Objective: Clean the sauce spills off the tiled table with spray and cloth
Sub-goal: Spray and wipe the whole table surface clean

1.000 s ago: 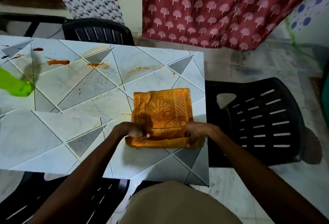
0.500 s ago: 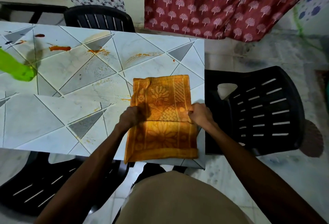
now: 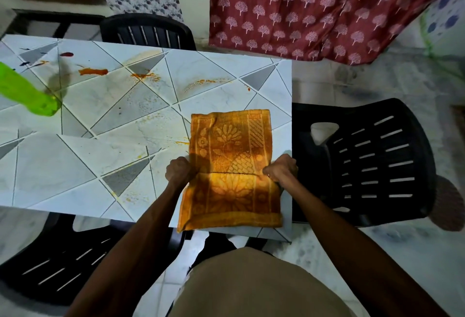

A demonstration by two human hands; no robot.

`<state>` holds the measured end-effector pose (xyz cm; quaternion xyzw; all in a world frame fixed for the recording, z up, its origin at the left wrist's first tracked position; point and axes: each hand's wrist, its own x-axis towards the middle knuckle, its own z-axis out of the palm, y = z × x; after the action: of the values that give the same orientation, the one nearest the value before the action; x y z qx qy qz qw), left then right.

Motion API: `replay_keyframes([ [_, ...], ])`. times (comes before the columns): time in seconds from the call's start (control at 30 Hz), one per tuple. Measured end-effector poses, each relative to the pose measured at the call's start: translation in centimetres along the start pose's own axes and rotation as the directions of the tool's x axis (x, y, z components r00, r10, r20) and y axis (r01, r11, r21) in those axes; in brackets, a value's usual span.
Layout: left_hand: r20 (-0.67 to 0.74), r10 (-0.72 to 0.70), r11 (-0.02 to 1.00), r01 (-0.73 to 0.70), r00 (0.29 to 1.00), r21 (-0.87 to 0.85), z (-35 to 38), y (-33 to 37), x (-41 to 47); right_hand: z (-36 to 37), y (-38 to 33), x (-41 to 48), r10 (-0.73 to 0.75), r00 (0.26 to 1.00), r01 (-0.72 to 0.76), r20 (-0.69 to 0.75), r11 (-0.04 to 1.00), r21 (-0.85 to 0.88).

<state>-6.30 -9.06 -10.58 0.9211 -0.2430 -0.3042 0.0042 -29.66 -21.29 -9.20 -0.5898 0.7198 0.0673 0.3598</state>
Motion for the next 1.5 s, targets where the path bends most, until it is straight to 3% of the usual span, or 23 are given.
replay_keyframes([
  [0.13, 0.038, 0.088, 0.996, -0.087, 0.995, -0.026, -1.5, 0.3, 0.5, -1.0, -0.8, 1.0, -0.087, 0.989, 0.063, 0.118, 0.978, 0.199],
  [0.2, 0.08, 0.181, 0.943, -0.15, 0.98, -0.298, -3.0, 0.2, 1.3, -2.4, -1.3, 1.2, -0.146, 0.975, 0.089, 0.165, 0.947, 0.309],
  [0.27, 0.054, 0.238, 0.814, -0.169, 0.97, -0.556, -5.0, 0.0, 1.9, -4.3, -2.1, 1.0, -0.216, 0.952, 0.111, 0.217, 0.904, 0.413],
  [0.37, -0.011, 0.288, 0.656, -0.205, 0.958, -0.726, -9.3, 0.7, 0.9, -7.9, -4.0, 0.1, -0.317, 0.92, 0.172, 0.23, 0.855, 0.489],
  [0.5, -0.147, 0.274, 0.482, -0.268, 0.95, -0.834, -14.6, 3.2, -0.2, -12.4, -7.1, 0.0, -0.408, 0.907, 0.267, 0.108, 0.754, 0.6],
  [0.67, -0.309, 0.25, 0.349, -0.383, 0.918, -0.855, -18.2, 5.2, 0.6, -15.4, -9.9, 0.4, -0.421, 0.882, 0.438, -0.211, 0.568, 0.697],
  [0.73, -0.346, 0.25, 0.349, -0.418, 0.904, -0.839, -18.8, 5.7, 0.9, -15.7, -10.7, 0.6, -0.402, 0.864, 0.485, -0.302, 0.509, 0.711],
  [0.87, -0.406, 0.303, 0.418, -0.503, 0.862, -0.756, -19.0, 6.2, 1.8, -15.5, -11.5, 1.4, -0.396, 0.809, 0.588, -0.435, 0.534, 0.607],
  [0.97, -0.562, 0.389, 0.541, -0.675, 0.73, -0.502, -18.3, 5.9, 2.3, -14.7, -11.0, 1.6, -0.477, 0.703, 0.703, -0.528, 0.583, 0.408],
  [1.03, -0.612, 0.456, 0.607, -0.729, 0.646, -0.316, -17.4, 5.6, 2.5, -13.9, -10.1, 1.7, -0.538, 0.665, 0.723, -0.517, 0.638, 0.266],
  [1.23, -0.631, 0.506, 0.722, -0.689, 0.588, -0.063, -16.4, 5.4, 3.7, -13.0, -9.4, 2.0, -0.572, 0.686, 0.666, -0.45, 0.743, 0.069],
  [1.33, -0.673, 0.454, 0.744, -0.664, 0.584, -0.075, -16.6, 5.7, 3.8, -13.1, -9.9, 2.5, -0.533, 0.683, 0.635, -0.5, 0.771, 0.044],
  [1.4, -0.666, 0.456, 0.701, -0.699, 0.591, -0.14, -17.1, 6.1, 3.7, -13.3, -10.3, 2.8, -0.53, 0.656, 0.678, -0.537, 0.726, 0.112],
  [1.5, -0.597, 0.46, 0.643, -0.71, 0.657, -0.286, -18.3, 6.7, 3.7, -14.2, -10.9, 2.9, -0.549, 0.676, 0.71, -0.491, 0.664, 0.235],
])
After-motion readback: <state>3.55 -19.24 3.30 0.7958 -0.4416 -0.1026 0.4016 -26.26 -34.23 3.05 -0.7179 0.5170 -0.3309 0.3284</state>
